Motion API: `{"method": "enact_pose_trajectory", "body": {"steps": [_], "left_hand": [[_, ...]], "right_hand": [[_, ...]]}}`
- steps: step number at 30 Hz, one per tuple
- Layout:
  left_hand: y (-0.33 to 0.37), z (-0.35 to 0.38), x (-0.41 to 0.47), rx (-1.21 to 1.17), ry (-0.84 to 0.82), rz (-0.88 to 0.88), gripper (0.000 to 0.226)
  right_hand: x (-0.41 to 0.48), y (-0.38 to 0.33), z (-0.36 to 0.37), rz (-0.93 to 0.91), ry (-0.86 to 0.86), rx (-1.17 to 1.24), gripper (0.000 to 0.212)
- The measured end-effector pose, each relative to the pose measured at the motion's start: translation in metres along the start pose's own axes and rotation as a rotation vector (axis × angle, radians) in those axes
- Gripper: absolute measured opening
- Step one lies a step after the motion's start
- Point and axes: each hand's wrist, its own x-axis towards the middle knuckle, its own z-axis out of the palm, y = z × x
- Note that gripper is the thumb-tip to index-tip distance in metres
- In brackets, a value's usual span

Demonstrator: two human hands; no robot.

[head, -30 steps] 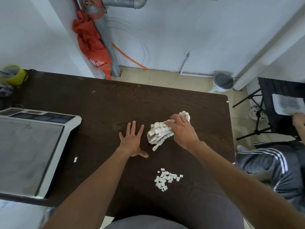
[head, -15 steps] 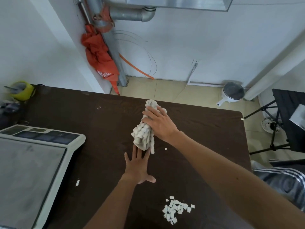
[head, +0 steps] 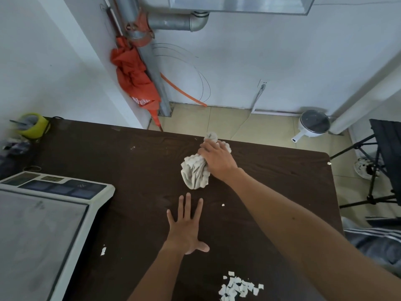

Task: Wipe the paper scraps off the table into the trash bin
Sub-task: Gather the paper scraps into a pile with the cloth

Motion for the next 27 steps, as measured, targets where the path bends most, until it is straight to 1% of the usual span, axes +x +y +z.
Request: {"method": "enact_pose_trajectory", "body": {"steps": [4,8,10,14,17,19,22,24,27], "left_hand": [[0.001,-0.002,-0.001,0.0,-0.025,-0.005,0.144],[0.001,-0.005,-0.002,-0.008,-0.045,-0.013,0.144],[0.002,-0.005,-0.003,-0.006,-0.045,-0.014,0.144],[0.003,-0.009,-0.004,-0.017,-0.057,-0.016,0.144],[0.004,-0.01,-0.004,-0.02,-0.065,-0.018,0.144],[0.004,-0.01,-0.004,-0.013,-0.065,-0.019,0.145],[0.003,-0.01,-0.004,-0.014,-0.069,-0.021,0.145],[0.003,-0.01,-0.004,-0.018,-0.074,-0.021,0.146],[0.003,-0.01,-0.005,-0.019,-0.065,-0.021,0.146]], "right_hand": [[-0.014,0.04,-0.009,0.163,0.019,0.007,0.047],[-0.04,0.078,-0.016,0.292,0.009,-0.018,0.049],[-0.054,0.096,-0.019,0.356,0.011,-0.02,0.047],[-0.086,0.126,-0.024,0.521,-0.038,-0.032,0.046],[-0.116,0.142,-0.027,0.668,-0.081,-0.117,0.045],[-0.139,0.148,-0.027,0.767,-0.099,-0.121,0.046],[-0.173,0.147,-0.023,0.881,-0.097,-0.051,0.049],[-0.192,0.139,-0.02,0.916,-0.08,0.008,0.048],[-0.21,0.117,-0.012,0.921,-0.046,0.027,0.044]]}}
